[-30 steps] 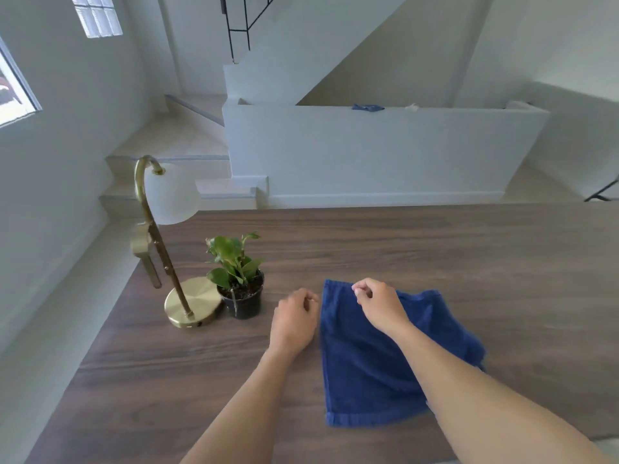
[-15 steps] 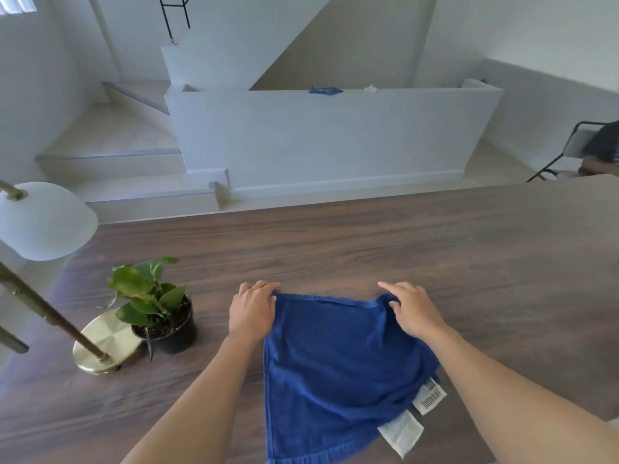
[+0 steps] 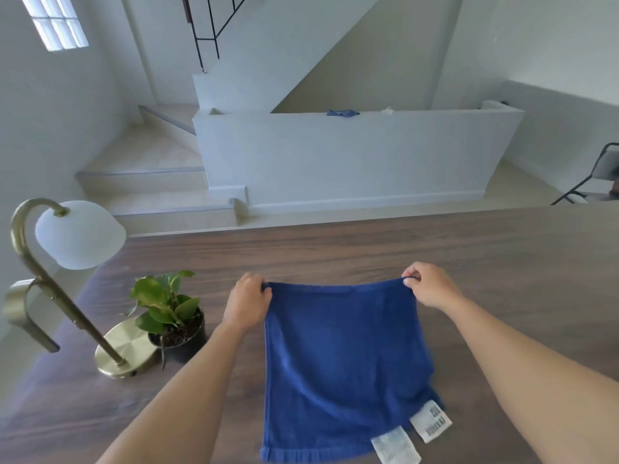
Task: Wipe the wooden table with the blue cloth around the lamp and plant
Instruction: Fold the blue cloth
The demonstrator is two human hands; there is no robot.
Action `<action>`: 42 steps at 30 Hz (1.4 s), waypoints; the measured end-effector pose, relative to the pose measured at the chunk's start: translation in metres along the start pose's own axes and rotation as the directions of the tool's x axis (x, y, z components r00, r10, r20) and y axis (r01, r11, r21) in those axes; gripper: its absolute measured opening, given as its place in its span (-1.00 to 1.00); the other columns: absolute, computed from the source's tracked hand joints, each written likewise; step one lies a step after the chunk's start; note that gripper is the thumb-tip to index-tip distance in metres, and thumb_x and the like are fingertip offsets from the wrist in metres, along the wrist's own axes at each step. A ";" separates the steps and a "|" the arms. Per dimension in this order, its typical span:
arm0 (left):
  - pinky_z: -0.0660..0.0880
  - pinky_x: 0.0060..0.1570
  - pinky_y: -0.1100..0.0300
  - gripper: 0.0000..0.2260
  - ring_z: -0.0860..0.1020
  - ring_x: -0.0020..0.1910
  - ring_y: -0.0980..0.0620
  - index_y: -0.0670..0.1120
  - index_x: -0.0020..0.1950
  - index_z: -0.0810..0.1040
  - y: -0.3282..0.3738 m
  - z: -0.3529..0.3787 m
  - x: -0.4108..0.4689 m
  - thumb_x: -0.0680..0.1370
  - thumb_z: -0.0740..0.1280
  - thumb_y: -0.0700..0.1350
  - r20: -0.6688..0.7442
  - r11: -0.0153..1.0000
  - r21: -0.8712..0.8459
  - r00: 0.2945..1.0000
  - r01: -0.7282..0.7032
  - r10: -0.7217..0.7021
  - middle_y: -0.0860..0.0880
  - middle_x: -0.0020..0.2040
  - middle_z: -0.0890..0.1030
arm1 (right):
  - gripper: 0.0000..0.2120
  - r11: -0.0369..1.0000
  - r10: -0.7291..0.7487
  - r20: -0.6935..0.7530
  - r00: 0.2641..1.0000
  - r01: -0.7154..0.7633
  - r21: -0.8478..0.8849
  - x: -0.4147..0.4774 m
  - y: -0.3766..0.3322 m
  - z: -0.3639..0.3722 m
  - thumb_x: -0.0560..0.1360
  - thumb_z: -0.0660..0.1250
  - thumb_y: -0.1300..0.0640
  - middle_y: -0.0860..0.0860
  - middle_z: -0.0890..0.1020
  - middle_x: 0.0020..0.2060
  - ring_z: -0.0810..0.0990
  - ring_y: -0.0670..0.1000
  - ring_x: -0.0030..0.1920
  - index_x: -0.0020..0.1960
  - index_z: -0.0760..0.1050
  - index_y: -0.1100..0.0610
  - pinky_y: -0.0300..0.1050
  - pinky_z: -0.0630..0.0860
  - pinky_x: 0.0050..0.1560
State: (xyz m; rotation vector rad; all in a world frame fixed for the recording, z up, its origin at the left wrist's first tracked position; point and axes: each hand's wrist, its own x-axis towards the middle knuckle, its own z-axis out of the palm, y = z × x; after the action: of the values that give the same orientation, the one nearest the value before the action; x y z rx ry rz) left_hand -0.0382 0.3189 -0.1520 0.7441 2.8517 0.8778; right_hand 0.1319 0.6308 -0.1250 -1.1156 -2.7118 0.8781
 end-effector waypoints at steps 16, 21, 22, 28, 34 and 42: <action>0.62 -0.24 0.20 -0.96 0.52 -0.30 -0.07 -0.26 -0.14 0.56 0.091 -0.171 0.009 0.48 0.40 -0.31 0.093 0.552 -0.807 0.968 0.211 -0.234 -0.17 -0.22 0.54 | -0.96 0.626 0.042 -0.054 0.998 0.016 0.780 -0.049 -0.160 -0.079 0.51 0.33 0.36 0.22 0.65 -0.12 0.66 0.10 -0.22 -0.09 0.54 0.35 -0.13 0.62 -0.33; 0.50 -0.09 0.09 -0.94 0.43 -0.21 -0.06 -0.18 -0.12 0.55 0.126 -0.181 -0.008 0.46 0.41 -0.28 0.106 0.539 -0.828 0.987 0.155 -0.122 -0.15 -0.19 0.49 | -0.95 0.519 -0.146 -0.025 0.989 0.098 0.849 -0.084 -0.214 -0.071 0.53 0.34 0.32 0.17 0.68 -0.18 0.68 0.07 -0.21 -0.06 0.57 0.29 -0.21 0.64 -0.27; 0.51 -0.09 0.09 -0.95 0.43 -0.22 -0.04 -0.18 -0.14 0.56 0.132 -0.182 -0.011 0.46 0.41 -0.26 0.097 0.560 -0.816 0.989 0.143 -0.111 -0.14 -0.20 0.50 | -0.94 0.514 -0.172 -0.029 0.985 0.115 0.850 -0.088 -0.221 -0.068 0.54 0.34 0.31 0.19 0.68 -0.14 0.69 0.09 -0.17 -0.02 0.57 0.28 -0.19 0.65 -0.21; 0.64 -0.04 0.12 -0.91 0.60 -0.29 -0.04 -0.24 -0.10 0.64 0.145 -0.193 -0.033 0.52 0.38 -0.22 0.050 0.535 -0.839 0.994 0.096 -0.100 -0.24 -0.08 0.68 | -0.87 0.492 -0.269 -0.066 0.961 0.196 0.848 -0.111 -0.255 -0.059 0.56 0.31 0.29 0.17 0.69 -0.09 0.71 0.11 -0.10 0.05 0.61 0.25 -0.10 0.63 -0.04; 0.65 -0.17 0.14 -0.79 0.62 -0.34 -0.06 -0.32 -0.08 0.62 0.128 -0.204 -0.045 0.58 0.25 -0.22 0.006 0.490 -0.869 0.991 0.072 -0.134 -0.24 -0.13 0.68 | -0.82 0.498 -0.326 -0.057 0.944 0.223 0.838 -0.128 -0.275 -0.048 0.57 0.29 0.25 0.11 0.70 -0.07 0.70 0.06 -0.07 0.12 0.62 0.25 -0.12 0.63 0.00; 0.62 -0.10 0.12 -0.62 0.69 -0.16 -0.19 -0.24 0.01 0.60 0.117 -0.221 -0.063 0.61 0.02 -0.10 0.066 0.453 -0.884 0.989 0.118 -0.130 -0.23 -0.09 0.69 | -0.83 0.428 -0.502 -0.018 0.865 0.266 0.864 -0.142 -0.290 -0.024 0.48 0.35 0.34 0.11 0.69 -0.11 0.68 0.02 -0.09 0.03 0.65 0.23 -0.15 0.57 0.03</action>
State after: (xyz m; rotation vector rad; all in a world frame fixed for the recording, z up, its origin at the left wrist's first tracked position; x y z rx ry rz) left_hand 0.0233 0.2607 0.0915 0.3409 1.8758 2.0525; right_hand 0.0617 0.3818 0.0700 -0.1328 -1.9635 1.9983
